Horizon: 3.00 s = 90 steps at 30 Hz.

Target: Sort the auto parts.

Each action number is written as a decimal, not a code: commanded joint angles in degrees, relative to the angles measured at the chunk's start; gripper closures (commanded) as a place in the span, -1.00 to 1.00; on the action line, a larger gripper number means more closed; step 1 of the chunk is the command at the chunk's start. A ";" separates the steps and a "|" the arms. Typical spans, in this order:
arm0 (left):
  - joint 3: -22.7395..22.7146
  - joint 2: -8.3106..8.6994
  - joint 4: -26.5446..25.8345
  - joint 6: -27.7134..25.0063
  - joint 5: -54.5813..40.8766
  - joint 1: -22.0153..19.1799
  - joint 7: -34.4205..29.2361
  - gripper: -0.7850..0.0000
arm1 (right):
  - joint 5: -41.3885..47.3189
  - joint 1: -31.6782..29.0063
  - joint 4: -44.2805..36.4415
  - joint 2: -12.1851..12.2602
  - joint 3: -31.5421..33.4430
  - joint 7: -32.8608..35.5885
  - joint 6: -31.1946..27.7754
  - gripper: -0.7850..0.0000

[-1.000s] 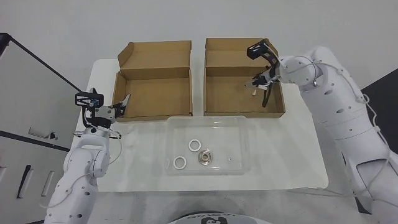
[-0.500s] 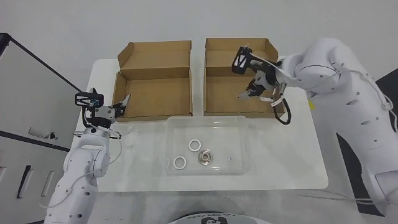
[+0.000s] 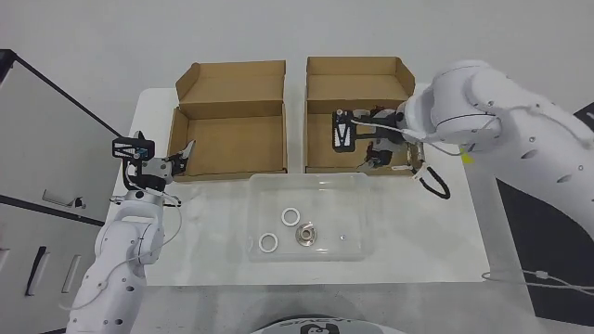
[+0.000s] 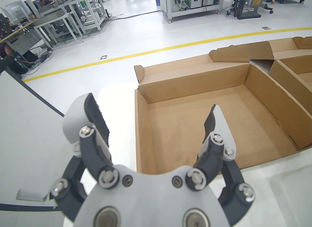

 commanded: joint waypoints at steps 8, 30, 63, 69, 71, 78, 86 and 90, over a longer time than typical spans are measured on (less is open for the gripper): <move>0.00 0.00 0.00 0.00 0.00 0.00 0.00 -1.00 | 3.73 7.71 0.77 0.86 -9.10 -2.15 -2.15 -1.00; 0.00 0.00 0.00 0.00 0.00 0.00 0.00 -1.00 | 4.48 11.63 -7.13 -0.95 -15.55 -0.37 -0.36 -1.00; 0.00 0.00 0.00 0.00 0.00 0.00 0.00 -1.00 | 8.45 -2.33 -5.06 -11.68 -15.55 16.37 16.32 -0.03; 0.00 0.00 0.00 0.00 0.00 0.00 0.00 -1.00 | 6.96 -3.84 -4.15 -12.07 -15.55 18.53 18.48 0.03; 0.00 0.00 0.00 0.00 0.00 0.00 0.00 -1.00 | 6.38 -4.20 -3.89 -12.15 -15.55 18.59 18.54 0.03; 0.00 0.00 0.00 0.00 0.00 0.00 0.00 -1.00 | 2.70 -6.89 -2.49 -13.03 -15.55 19.04 18.98 0.04; 0.00 0.00 0.00 0.00 0.00 0.00 0.00 -1.00 | 0.16 -9.71 -0.06 -14.63 -15.55 19.90 19.84 0.10; 0.00 0.00 0.00 0.00 0.00 0.00 0.00 -1.00 | -0.76 -11.00 0.87 -15.29 -15.55 20.46 20.40 0.11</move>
